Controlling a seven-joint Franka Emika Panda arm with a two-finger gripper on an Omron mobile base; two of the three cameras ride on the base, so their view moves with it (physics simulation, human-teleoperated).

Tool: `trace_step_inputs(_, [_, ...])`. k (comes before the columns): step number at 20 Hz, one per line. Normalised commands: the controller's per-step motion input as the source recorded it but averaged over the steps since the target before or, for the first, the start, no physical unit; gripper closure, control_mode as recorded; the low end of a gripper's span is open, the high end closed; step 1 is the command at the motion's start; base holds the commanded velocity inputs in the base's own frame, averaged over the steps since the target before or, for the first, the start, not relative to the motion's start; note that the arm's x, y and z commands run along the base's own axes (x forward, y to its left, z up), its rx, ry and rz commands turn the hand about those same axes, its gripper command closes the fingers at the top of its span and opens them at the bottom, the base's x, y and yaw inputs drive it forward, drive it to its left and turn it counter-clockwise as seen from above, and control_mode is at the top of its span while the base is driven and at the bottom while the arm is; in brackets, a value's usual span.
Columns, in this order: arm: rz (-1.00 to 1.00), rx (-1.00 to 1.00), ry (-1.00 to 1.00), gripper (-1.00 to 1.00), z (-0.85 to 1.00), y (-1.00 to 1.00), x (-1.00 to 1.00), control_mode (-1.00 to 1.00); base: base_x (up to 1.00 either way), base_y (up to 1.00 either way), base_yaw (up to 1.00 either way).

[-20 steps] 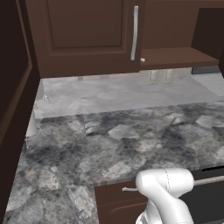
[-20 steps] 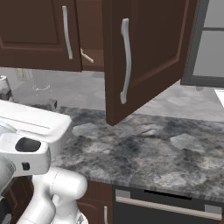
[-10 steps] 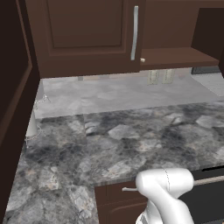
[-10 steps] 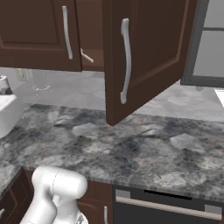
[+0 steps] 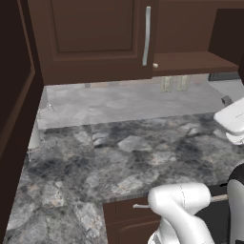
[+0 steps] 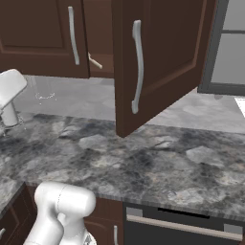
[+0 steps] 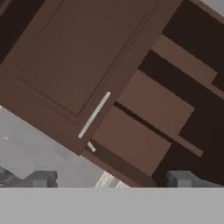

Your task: Open the cabinet. Pick the dish brush and place it next to the sink. Then close the cabinet.

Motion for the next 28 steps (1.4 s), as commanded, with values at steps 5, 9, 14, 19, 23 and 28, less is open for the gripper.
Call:
trace_step_inputs(5, [-0.27,-0.49,0.16,-1.0,-0.09,-0.21,0.67,-1.0,0.0,0.0,0.0])
trace_step_inputs(9, [-0.32,-0.45,0.33,-1.0,-0.01,-0.1,0.38,-1.0,0.0,0.0,0.0])
trace_step_inputs(14, [-0.27,-0.4,0.31,-1.0,-0.14,-0.02,0.54,-1.0,0.0,0.0,0.0])
trace_step_inputs(19, [-0.25,-0.39,0.24,-1.0,-0.23,-0.26,0.62,-1.0,0.0,0.0,0.0])
trace_step_inputs(23, [-0.25,-0.33,0.18,-1.0,-0.17,-0.38,0.63,-1.0,0.0,0.0,0.0])
trace_step_inputs(28, [-0.23,-0.24,0.05,-1.0,0.01,-0.46,0.47,-1.0,0.0,0.0,0.0])
